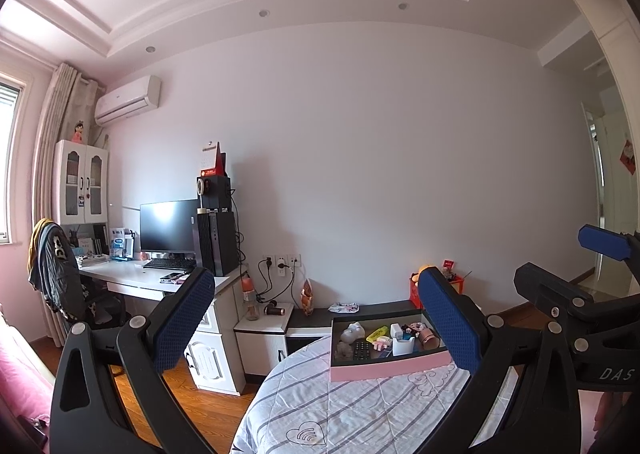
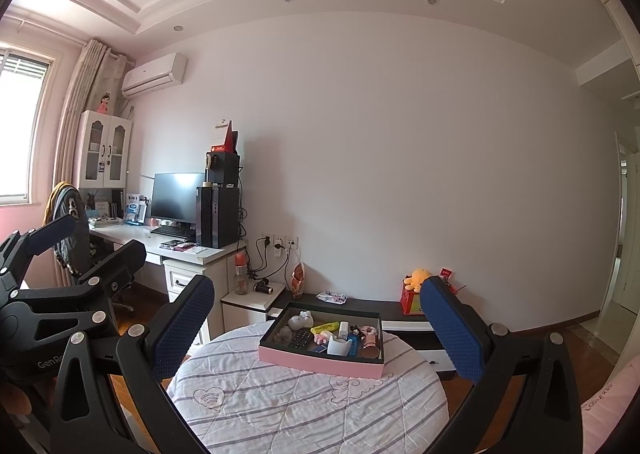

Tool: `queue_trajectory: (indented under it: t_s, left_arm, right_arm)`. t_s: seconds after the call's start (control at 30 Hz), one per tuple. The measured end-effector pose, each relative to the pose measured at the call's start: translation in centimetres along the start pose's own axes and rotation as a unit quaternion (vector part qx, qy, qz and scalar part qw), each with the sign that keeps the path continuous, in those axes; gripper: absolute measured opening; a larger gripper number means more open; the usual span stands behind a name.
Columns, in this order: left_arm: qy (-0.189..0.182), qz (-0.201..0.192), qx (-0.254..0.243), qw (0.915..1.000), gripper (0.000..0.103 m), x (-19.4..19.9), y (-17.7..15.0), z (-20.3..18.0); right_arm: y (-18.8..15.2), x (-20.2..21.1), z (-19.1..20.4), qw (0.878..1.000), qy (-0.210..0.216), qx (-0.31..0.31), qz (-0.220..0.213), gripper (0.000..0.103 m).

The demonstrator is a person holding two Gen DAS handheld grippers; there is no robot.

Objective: Organize rigid objects

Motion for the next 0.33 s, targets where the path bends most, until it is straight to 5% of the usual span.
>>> queue_trajectory:
  t_s: [0.33]
  left_arm:
    - [0.002, 0.001, -0.001, 1.0000, 0.103, 0.33, -0.05, 0.06]
  right_arm:
    - [-0.03, -0.09, -0.06, 1.000, 0.000, 0.001, 0.001, 0.103]
Point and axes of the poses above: each gripper's, at about its wrist camera, not at the fingertips, and x roughly against the way its jaws point, z to its left, y to its top, the point moved 7 cm from there along -x, roughly the way its jaws point, and after that the axes turned 3 degrees about -z, right-handed, at the moved point
